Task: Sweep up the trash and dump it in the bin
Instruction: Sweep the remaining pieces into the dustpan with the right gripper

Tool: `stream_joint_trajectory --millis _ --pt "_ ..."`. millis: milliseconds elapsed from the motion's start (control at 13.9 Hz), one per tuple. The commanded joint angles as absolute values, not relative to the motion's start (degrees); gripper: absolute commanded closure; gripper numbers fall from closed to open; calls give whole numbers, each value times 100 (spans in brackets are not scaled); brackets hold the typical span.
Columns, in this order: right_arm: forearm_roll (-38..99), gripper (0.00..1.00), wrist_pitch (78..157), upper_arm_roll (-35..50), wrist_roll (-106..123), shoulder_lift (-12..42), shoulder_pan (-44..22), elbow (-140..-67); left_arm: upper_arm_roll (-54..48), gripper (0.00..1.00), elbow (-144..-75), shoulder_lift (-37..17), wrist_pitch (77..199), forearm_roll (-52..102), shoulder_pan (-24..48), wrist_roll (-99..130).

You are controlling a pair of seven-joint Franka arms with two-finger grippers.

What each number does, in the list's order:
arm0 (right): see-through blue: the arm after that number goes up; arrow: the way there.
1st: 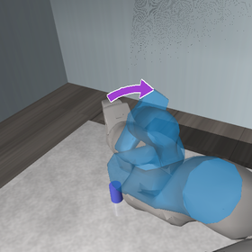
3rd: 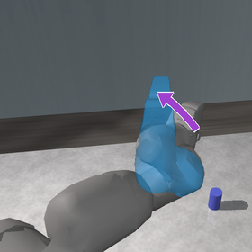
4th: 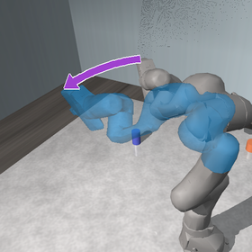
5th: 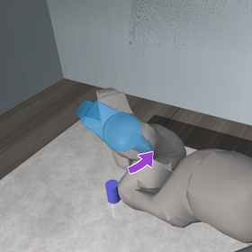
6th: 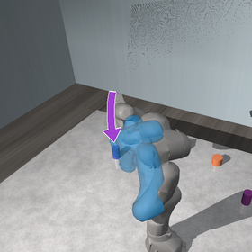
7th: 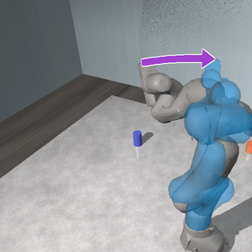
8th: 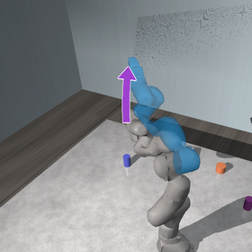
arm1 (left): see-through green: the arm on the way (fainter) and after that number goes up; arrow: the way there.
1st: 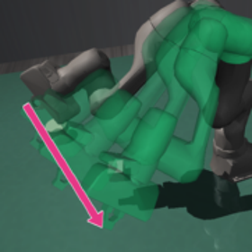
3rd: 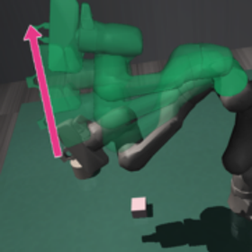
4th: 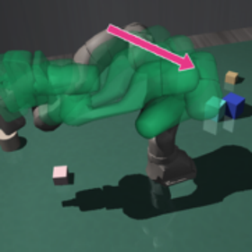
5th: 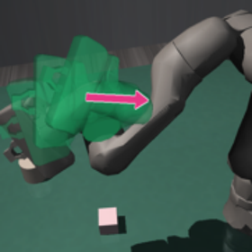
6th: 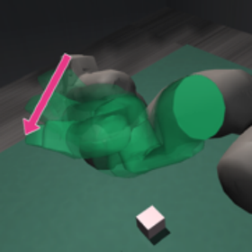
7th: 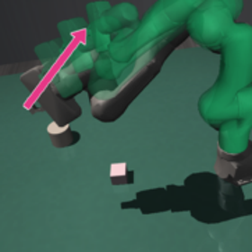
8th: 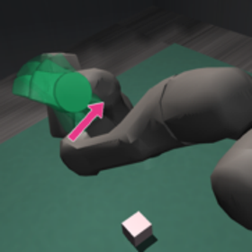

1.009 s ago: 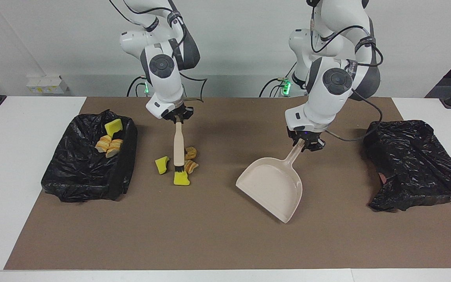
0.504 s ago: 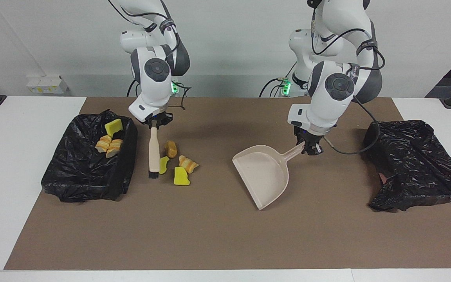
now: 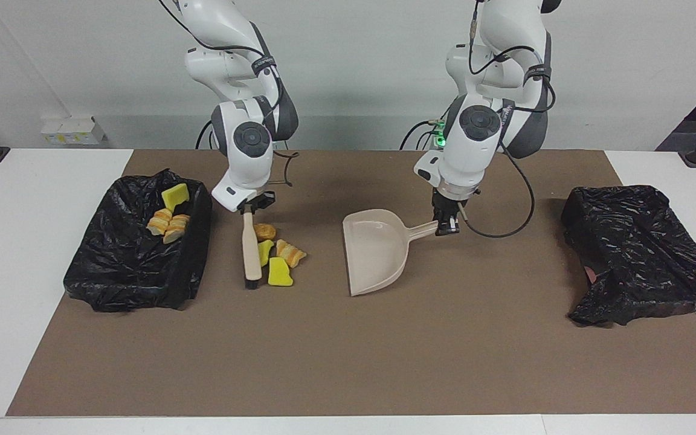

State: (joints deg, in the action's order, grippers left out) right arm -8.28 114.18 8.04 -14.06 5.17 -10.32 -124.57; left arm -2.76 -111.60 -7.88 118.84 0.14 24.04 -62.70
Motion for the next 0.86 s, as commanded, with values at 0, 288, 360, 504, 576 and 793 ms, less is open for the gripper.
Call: stream_joint_trajectory --millis 0,288,360,504,576,793 --pt "-178 100 11628 949 -1336 930 -1342 -12122 -202 100 -11786 -325 12243 -79 2478 -6363" --pt "1411 100 11663 993 -1046 1020 -1800 -11865 -193 100 -12190 -281 12620 -184 2733 -5987" --pt "1815 100 11672 993 -1037 1011 -1932 -11796 -202 100 -12243 -281 12699 -193 2742 -5916" --pt "2196 100 11532 993 -1055 985 -1986 -11585 -202 100 -12383 -334 12953 -185 2821 -5801" --pt "2284 100 11270 993 -1055 915 -1899 -11419 -202 100 -12453 -343 13094 -193 2813 -5714" --pt "2172 100 10312 870 -1256 214 -1523 -11180 -211 100 -12472 -378 13166 -193 2786 -5695"
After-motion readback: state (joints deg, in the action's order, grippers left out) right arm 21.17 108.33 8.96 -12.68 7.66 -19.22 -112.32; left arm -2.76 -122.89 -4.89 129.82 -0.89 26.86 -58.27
